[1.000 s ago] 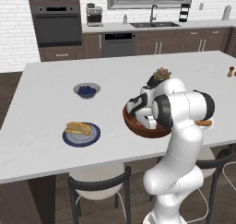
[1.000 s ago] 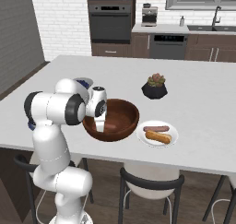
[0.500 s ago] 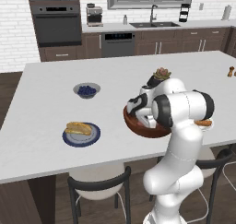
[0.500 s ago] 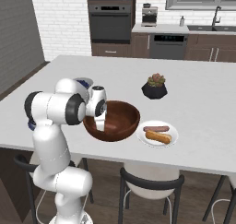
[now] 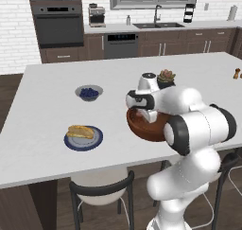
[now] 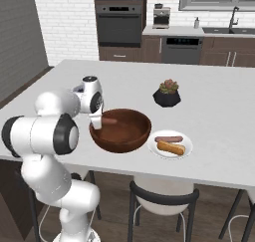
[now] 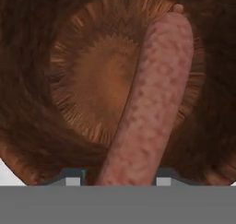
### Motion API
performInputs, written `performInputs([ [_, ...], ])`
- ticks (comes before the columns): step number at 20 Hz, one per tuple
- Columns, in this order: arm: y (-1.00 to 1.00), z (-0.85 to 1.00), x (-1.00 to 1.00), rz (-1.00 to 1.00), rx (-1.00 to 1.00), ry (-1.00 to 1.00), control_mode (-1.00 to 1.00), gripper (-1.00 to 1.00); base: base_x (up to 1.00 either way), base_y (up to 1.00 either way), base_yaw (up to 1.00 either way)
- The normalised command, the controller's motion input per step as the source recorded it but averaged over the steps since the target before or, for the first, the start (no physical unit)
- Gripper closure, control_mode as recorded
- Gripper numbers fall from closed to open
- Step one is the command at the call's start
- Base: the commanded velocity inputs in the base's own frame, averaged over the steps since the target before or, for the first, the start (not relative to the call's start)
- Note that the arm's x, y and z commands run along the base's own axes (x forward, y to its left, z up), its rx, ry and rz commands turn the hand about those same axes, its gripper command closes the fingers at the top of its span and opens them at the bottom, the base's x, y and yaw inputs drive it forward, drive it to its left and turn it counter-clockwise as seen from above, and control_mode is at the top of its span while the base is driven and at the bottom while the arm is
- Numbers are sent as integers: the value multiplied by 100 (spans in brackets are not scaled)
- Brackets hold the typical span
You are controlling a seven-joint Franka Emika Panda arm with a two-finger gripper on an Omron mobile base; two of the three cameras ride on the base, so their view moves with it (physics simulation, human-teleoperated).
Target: Place one bun and one sausage from the bowl on each plate.
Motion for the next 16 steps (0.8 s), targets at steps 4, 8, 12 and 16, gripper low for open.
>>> performInputs([
  [4,100,100,-49,0,-12,-15,-100,100,0,0,0],
  [8,100,68,-61,1,-5,0,-100,100,0,0,0],
  [12,100,6,-68,4,0,0,-100,100,0,0,0],
  [16,100,-7,-52,1,0,0,-100,100,0,0,0],
])
